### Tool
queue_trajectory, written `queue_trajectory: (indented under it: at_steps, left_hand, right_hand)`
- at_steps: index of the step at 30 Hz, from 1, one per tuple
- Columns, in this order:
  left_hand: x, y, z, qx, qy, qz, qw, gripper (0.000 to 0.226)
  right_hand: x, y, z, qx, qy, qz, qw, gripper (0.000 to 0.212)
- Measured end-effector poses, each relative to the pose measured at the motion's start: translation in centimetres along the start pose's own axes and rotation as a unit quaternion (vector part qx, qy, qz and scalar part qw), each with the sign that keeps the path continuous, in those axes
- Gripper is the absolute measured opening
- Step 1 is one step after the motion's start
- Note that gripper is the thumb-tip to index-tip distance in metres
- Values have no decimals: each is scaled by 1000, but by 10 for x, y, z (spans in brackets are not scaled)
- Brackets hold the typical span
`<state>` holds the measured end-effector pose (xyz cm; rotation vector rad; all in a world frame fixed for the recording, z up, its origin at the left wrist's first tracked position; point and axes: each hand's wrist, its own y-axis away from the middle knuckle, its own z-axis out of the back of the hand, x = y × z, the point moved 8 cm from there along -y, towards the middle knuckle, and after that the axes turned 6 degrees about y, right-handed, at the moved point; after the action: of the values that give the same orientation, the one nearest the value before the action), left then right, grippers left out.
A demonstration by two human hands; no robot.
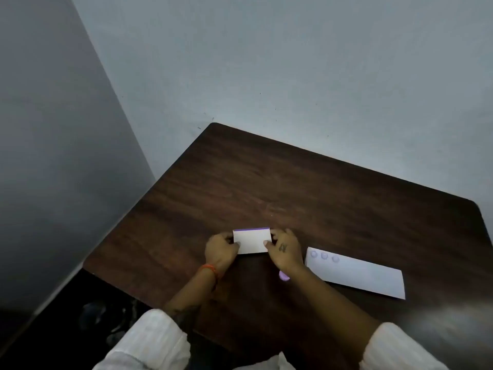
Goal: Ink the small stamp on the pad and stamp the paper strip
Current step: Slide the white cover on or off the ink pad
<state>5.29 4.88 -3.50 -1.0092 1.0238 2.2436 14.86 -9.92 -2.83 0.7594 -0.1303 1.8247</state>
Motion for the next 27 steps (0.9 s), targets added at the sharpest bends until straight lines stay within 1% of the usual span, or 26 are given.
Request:
queue_trajectory:
  at_steps: [3,5,8,12,16,19,22,27]
  left_hand:
    - [-4,0,-2,9,-5,-13,1000,36]
    - [-4,2,-2,8,-10,-8,1000,37]
    - [-7,4,-1,1,-23,-21,1000,40]
    - [-14,9,11,-33,-23,-46,998,38]
    - [-12,11,39,-77,1,-47,996,34]
    - [-3,11,65,-110,12,-41,993,33]
    - [16,11,85,-139,14,-15,990,35]
    - [44,13,92,-154,26,15,988,39]
  right_hand:
    - [-1,0,0,-8,-4,-19,1000,38]
    - [-1,1,-1,-4,3,-26,1000,39]
    - [3,3,4,-36,3,-21,999,37]
    - [16,5,12,-85,-4,1,996,34]
    - [42,4,8,-89,-26,35,995,36]
    - [67,2,-4,-68,-40,60,995,39]
    - [86,1,-21,-31,-53,78,995,41]
    - [96,5,-50,33,-40,98,994,47]
